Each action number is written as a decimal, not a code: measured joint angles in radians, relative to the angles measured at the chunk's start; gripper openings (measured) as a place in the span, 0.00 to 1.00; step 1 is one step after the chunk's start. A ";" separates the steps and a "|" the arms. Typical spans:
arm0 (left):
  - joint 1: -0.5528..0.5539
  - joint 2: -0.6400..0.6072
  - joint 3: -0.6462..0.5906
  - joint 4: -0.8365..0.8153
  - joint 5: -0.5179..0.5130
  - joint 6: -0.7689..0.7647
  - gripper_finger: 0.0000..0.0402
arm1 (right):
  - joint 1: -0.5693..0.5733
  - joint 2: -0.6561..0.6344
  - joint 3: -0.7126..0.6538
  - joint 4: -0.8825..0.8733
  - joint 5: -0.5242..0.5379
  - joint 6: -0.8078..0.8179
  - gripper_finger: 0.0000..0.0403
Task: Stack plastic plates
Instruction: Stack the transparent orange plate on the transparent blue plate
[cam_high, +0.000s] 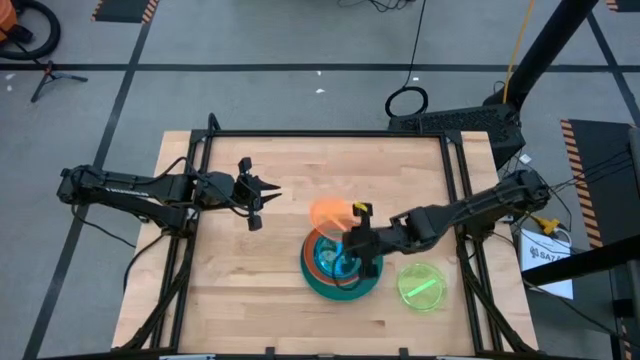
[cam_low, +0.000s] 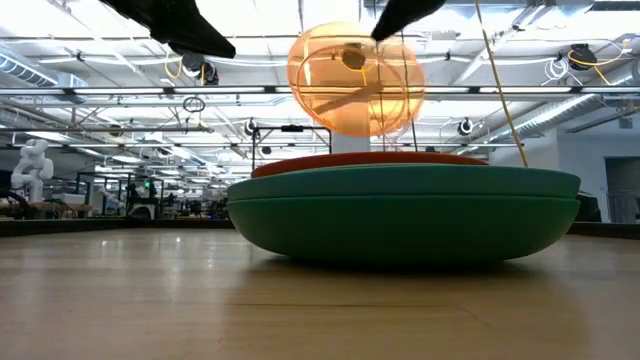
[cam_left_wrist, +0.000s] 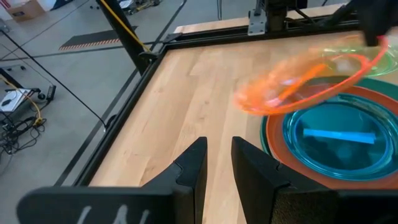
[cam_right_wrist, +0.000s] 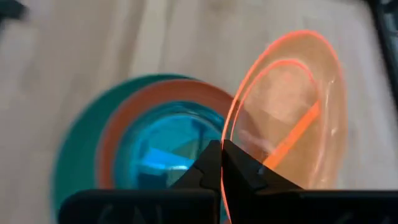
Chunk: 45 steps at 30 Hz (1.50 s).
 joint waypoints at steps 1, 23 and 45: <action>0.000 0.000 0.000 0.001 0.000 0.000 0.20 | 0.010 0.000 0.007 0.001 -0.016 0.012 0.00; 0.000 0.000 0.000 0.025 0.000 0.011 0.20 | 0.095 0.121 0.021 -0.020 -0.179 0.108 0.00; 0.000 0.000 0.000 0.025 0.000 0.019 0.20 | 0.078 0.144 0.021 -0.027 -0.178 0.178 0.08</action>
